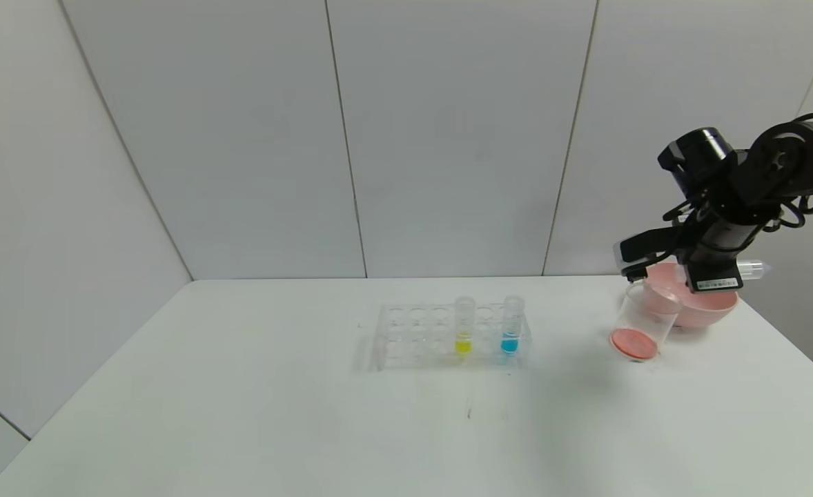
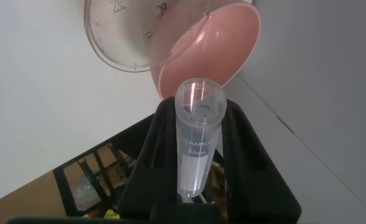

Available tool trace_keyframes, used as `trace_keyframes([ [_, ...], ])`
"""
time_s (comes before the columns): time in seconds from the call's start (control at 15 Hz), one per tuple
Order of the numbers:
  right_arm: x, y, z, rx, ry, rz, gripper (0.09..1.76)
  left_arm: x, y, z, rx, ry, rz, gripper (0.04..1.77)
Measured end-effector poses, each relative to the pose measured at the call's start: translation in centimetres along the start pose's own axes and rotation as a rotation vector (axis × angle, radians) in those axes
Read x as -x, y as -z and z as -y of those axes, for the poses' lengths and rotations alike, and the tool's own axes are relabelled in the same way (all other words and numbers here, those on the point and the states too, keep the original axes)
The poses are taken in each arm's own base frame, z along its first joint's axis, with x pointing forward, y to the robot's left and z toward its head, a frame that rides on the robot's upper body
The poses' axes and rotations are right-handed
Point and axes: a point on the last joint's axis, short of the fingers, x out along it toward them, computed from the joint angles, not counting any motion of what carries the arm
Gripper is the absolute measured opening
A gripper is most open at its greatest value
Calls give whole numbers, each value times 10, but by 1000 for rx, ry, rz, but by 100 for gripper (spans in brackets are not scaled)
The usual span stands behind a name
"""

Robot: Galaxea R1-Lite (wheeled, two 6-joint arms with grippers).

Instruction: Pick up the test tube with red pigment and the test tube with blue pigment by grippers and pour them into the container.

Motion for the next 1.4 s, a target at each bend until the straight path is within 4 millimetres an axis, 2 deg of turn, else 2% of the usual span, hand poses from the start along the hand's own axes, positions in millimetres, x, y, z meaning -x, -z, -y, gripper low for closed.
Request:
trace_keyframes([
  [0.53,2,-2,-1,1,0,-1,49,0,0,0,0,0,0,176],
  [0.73,1,7,1,-68,-22,126,49,0,0,0,0,0,0,176],
  [1.07,-2,48,5,-341,-147,577,49,0,0,0,0,0,0,176],
  [1.4,22,97,2,-695,-265,821,49,0,0,0,0,0,0,176],
])
